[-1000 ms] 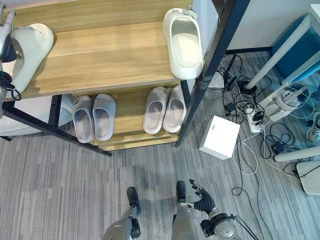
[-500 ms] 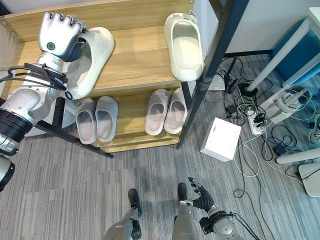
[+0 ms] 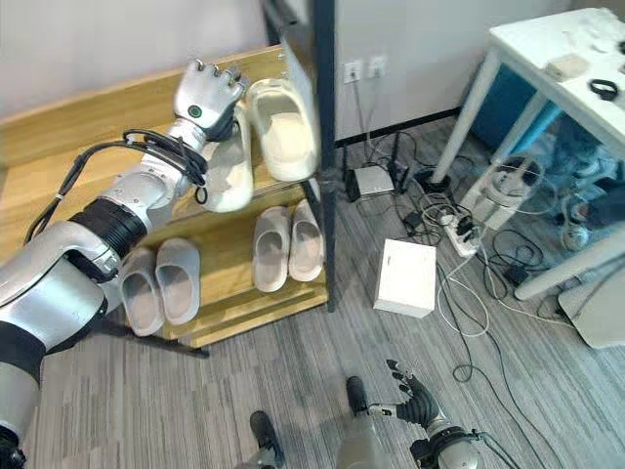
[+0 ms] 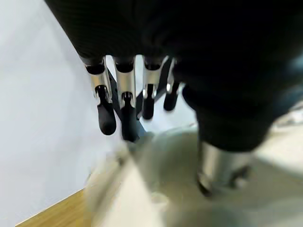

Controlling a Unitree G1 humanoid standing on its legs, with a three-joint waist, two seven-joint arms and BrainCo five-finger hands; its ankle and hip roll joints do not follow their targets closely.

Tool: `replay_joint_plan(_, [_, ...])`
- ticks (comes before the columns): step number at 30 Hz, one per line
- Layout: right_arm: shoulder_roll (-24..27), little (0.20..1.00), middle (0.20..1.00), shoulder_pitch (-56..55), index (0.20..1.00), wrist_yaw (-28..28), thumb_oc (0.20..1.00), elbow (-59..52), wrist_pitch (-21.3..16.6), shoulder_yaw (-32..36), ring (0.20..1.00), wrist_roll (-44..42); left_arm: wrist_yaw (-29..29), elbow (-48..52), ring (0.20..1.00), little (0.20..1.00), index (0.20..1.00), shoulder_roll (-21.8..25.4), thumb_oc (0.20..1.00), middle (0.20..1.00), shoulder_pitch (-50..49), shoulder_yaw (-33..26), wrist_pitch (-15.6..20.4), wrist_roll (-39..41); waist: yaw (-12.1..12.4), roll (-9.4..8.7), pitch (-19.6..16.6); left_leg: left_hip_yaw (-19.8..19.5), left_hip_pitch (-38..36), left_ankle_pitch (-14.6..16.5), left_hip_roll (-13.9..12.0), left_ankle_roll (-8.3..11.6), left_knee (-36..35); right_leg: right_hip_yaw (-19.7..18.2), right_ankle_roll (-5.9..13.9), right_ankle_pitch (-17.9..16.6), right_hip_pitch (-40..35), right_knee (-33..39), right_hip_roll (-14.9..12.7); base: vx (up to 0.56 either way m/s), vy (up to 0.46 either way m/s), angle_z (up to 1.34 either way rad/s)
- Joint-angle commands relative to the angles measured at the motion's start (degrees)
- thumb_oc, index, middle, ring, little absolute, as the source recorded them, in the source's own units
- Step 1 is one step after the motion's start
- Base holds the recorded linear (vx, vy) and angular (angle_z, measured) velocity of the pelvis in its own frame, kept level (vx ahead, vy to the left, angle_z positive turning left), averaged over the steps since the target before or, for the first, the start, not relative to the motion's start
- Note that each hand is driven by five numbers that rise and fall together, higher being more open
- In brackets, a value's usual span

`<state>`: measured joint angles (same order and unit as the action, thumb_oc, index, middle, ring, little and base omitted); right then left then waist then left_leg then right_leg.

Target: Arrange the slippers neatly on the shoe rack.

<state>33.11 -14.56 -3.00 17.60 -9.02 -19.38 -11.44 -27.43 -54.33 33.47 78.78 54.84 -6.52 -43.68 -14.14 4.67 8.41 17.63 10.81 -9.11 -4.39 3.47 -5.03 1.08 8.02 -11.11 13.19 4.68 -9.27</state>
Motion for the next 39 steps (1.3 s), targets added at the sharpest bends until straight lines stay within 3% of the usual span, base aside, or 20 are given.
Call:
replay_joint_plan(1, [0.0,1.000,1.000,1.3,1.000,0.4,1.000,-2.0,-0.7,1.8,1.000,-2.1,-0.6,2.0,1.000,1.000,1.000,5.6,1.000,1.000,4.8,-8.7,-0.9,3.0,2.7,-2.12,4.1,-3.7,-4.1,7.1,0.3,1.08,0.1,3.2,3.52,6.7,-2.2,-2.6,-2.7,0.03,-0.081,-0.08])
replay_joint_plan(11, [-2.8,1.000,1.000,1.2,1.000,1.5,1.000,-1.4,0.5,1.4,1.000,-1.9,2.1,11.0,1.000,1.000,1.000,8.2,1.000,1.000,-0.5,-12.7,-0.1,2.1,4.8,-1.58,1.9,-6.0,-6.0,6.9,0.5,1.42,0.0,5.9,3.06,7.4,-6.7,-1.5,-2.2,0.04,-0.059,0.21])
replay_joint_plan(16, [-5.1,1.000,1.000,0.3,1.000,1.8,1.000,-0.1,1.2,2.1,1.000,-1.4,2.6,21.8,1.000,1.000,1.000,10.8,1.000,1.000,-9.8,-21.9,1.8,5.7,6.2,-1.80,0.7,-7.1,-7.0,6.9,0.4,1.48,0.0,7.0,2.71,7.7,-8.7,-1.0,-2.0,0.04,-0.049,0.13])
replay_joint_plan(17, [-6.4,1.000,1.000,0.1,1.000,1.8,1.000,0.2,1.7,2.9,1.000,-1.2,2.7,26.6,1.000,1.000,1.000,10.0,1.000,1.000,-15.1,-27.2,4.7,12.3,7.0,-2.21,0.3,-7.4,-7.3,6.8,0.5,1.48,0.0,7.4,2.55,7.8,-9.4,-0.9,-1.9,0.07,-0.040,0.11])
replay_joint_plan(21, [-7.3,1.000,1.000,-0.6,1.000,2.2,1.000,0.3,3.0,3.6,1.000,-0.3,5.3,34.5,1.000,1.000,1.000,5.9,1.000,1.000,-28.3,-36.4,11.6,31.4,7.7,-1.93,-1.1,-8.0,-8.3,6.6,0.5,1.48,0.0,8.3,2.34,7.8,-11.1,-0.4,-1.8,0.06,-0.027,0.15])
replay_joint_plan(23, [-7.4,1.000,1.000,-0.8,1.000,2.4,1.000,0.0,3.4,3.8,1.000,0.0,7.9,36.3,1.000,1.000,1.000,3.5,1.000,1.000,-32.5,-37.7,13.8,40.8,7.9,-1.88,-1.6,-8.2,-8.5,6.6,0.5,1.47,0.0,8.5,2.30,7.8,-11.4,-0.2,-1.7,0.06,-0.017,0.13])
replay_joint_plan(24, [-7.2,1.000,1.000,-1.0,1.000,2.7,1.000,-0.4,4.1,3.8,1.000,0.1,10.9,37.1,1.000,1.000,1.000,1.9,1.000,1.000,-34.9,-37.2,15.6,50.7,8.1,-1.72,-2.0,-8.3,-8.7,6.5,0.5,1.45,0.0,8.7,2.29,7.7,-11.7,-0.1,-1.7,0.04,-0.008,0.10])
replay_joint_plan(25, [-7.2,1.000,1.000,-1.0,1.000,2.7,1.000,-0.4,4.1,3.8,1.000,0.1,11.0,37.1,1.000,1.000,1.000,2.0,1.000,1.000,-35.0,-37.2,15.6,50.9,8.0,-1.70,-2.1,-8.3,-8.7,6.5,0.5,1.45,0.0,8.8,2.29,7.7,-11.7,-0.1,-1.7,0.05,-0.009,0.06])
replay_joint_plan(28, [-6.9,1.000,1.000,-2.2,1.000,3.4,1.000,-1.2,5.1,3.3,1.000,0.3,15.0,35.6,1.000,1.000,1.000,-0.2,1.000,1.000,-36.7,-34.2,16.1,67.5,7.4,-1.49,-3.0,-8.4,-9.0,6.5,0.4,1.46,0.0,8.9,2.47,7.4,-12.1,0.1,-1.8,0.05,-0.013,0.02])
replay_joint_plan(33, [-6.6,1.000,1.000,-2.9,1.000,3.3,1.000,-1.3,5.4,2.6,1.000,0.6,14.9,30.8,1.000,1.000,1.000,-1.9,1.000,1.000,-34.6,-33.0,15.1,73.3,6.3,-1.32,-3.1,-7.9,-9.3,6.7,0.5,1.40,0.0,8.4,2.66,7.1,-11.9,0.0,-1.9,0.02,-0.001,-0.02])
replay_joint_plan(39, [-6.1,1.000,1.000,-2.8,1.000,3.2,1.000,-1.5,5.6,2.6,1.000,0.9,14.8,23.8,1.000,1.000,1.000,-3.7,1.000,1.000,-31.8,-31.6,13.0,70.8,4.9,-0.92,-2.4,-7.4,-9.6,6.9,0.5,1.30,0.0,7.6,2.71,7.0,-11.4,-0.3,-2.1,0.01,0.009,-0.08])
